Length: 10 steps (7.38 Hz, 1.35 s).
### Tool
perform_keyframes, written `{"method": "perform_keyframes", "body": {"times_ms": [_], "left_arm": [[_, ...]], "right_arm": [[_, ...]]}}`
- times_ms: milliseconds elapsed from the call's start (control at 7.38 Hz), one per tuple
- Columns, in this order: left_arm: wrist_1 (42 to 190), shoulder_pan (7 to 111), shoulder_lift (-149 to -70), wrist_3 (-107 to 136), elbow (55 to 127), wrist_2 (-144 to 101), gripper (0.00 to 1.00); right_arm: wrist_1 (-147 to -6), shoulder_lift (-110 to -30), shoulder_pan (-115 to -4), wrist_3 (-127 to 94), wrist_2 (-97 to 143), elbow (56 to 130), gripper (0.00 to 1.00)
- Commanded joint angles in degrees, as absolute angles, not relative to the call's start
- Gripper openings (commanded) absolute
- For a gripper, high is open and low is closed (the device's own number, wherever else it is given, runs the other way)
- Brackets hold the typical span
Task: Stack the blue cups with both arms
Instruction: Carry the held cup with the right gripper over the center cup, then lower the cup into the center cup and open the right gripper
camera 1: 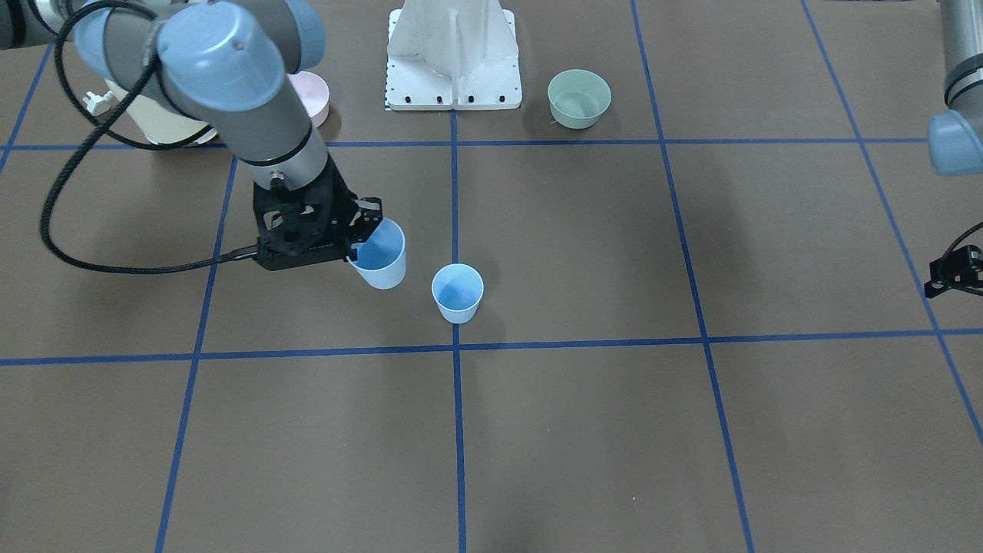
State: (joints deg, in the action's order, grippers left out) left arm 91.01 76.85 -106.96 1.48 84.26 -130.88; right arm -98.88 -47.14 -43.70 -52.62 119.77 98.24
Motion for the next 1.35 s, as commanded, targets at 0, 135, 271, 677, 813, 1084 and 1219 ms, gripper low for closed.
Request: {"method": "perform_keyframes", "body": {"times_ms": [0,135,271,677,813,1084,1219], "left_arm": [[92.9,77.0,-106.2,1.4,83.5,-131.0,0.98],[93.1,77.0,-106.2,1.4,83.4,-131.0,0.98],[93.1,77.0,-106.2,1.4,83.4,-131.0,0.98],[93.3,77.0,-105.7,1.4,83.4,-131.0,0.98],[93.3,77.0,-105.7,1.4,83.4,-131.0,0.98],[93.3,77.0,-105.7,1.4,83.4,-131.0,0.98],[93.3,77.0,-105.7,1.4,83.4,-131.0,0.98]], "right_arm": [[-100.9,-44.3,-40.3,-53.3,117.3,96.8,0.00],[-100.1,-42.2,-39.6,-53.2,116.5,93.5,0.00],[-97.8,-41.3,-39.0,-53.3,116.0,90.9,0.00],[-94.0,-41.0,-38.7,-52.9,115.5,88.5,0.00],[-94.0,-39.7,-38.7,-52.8,115.1,87.3,0.00],[-94.0,-37.7,-38.8,-52.7,115.0,85.2,0.00],[-94.0,-37.8,-38.8,-52.6,115.0,85.1,0.00]]}}
